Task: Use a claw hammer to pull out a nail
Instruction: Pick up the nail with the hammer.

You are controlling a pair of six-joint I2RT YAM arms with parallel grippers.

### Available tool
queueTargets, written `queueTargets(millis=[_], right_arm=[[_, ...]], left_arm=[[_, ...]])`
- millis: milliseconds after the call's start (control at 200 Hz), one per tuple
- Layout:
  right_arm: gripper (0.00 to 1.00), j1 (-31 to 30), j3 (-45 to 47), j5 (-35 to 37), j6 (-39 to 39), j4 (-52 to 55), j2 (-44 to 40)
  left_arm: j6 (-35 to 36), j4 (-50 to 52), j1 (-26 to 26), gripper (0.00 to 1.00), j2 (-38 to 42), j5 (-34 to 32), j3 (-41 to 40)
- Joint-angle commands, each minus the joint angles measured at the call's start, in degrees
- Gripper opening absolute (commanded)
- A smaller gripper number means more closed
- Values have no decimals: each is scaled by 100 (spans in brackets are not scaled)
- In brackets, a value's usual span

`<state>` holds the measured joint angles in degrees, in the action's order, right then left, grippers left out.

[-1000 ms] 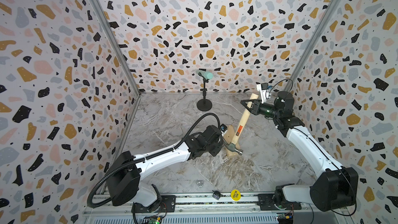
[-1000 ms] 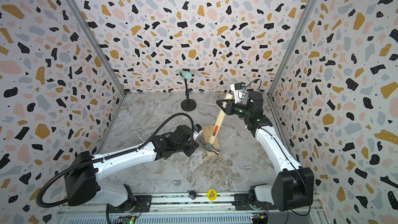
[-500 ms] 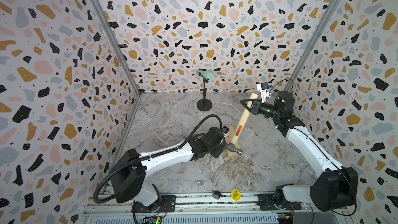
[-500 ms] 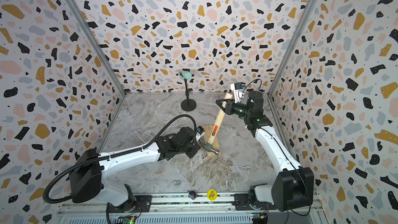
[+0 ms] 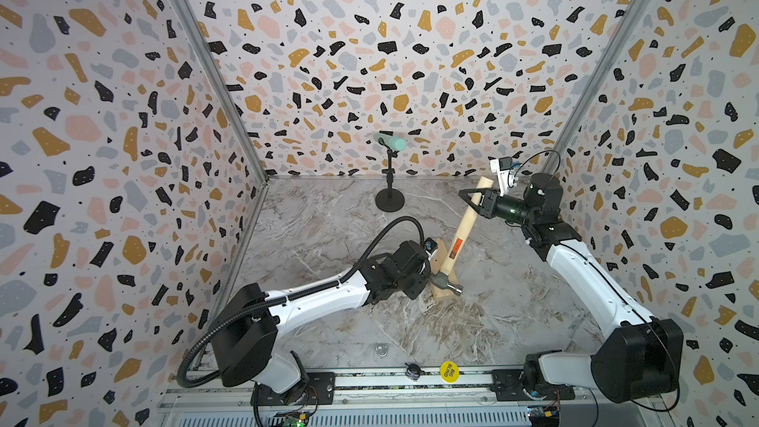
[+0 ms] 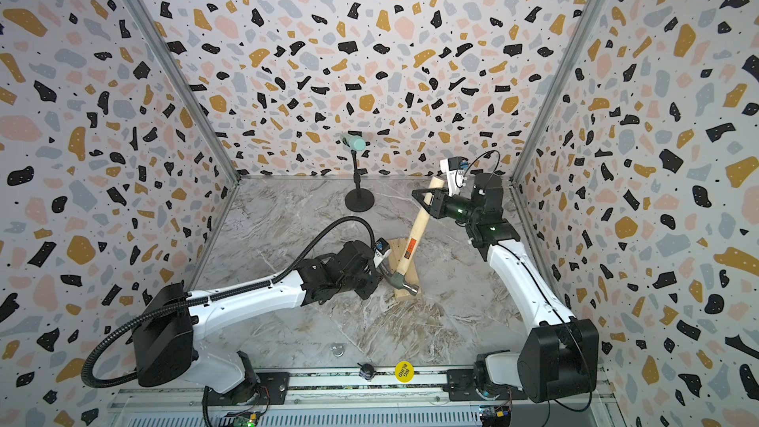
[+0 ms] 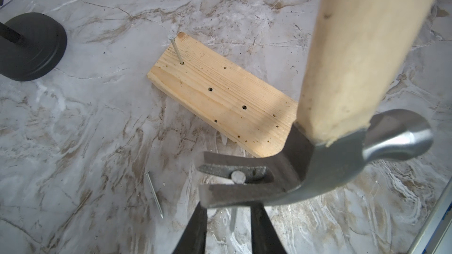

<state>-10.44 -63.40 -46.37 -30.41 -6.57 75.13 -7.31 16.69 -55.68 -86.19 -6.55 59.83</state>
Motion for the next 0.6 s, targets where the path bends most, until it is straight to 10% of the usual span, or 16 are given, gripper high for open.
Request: queueTargets(millis=[0, 596], right_arm=[[0, 15, -230, -266, -444, -390, -268], [0, 20, -172, -250, -485, -499, -374]], left_arm=[[-42, -95, -36, 25, -61, -18, 190], [-44, -71, -34, 16, -91, -108, 200]])
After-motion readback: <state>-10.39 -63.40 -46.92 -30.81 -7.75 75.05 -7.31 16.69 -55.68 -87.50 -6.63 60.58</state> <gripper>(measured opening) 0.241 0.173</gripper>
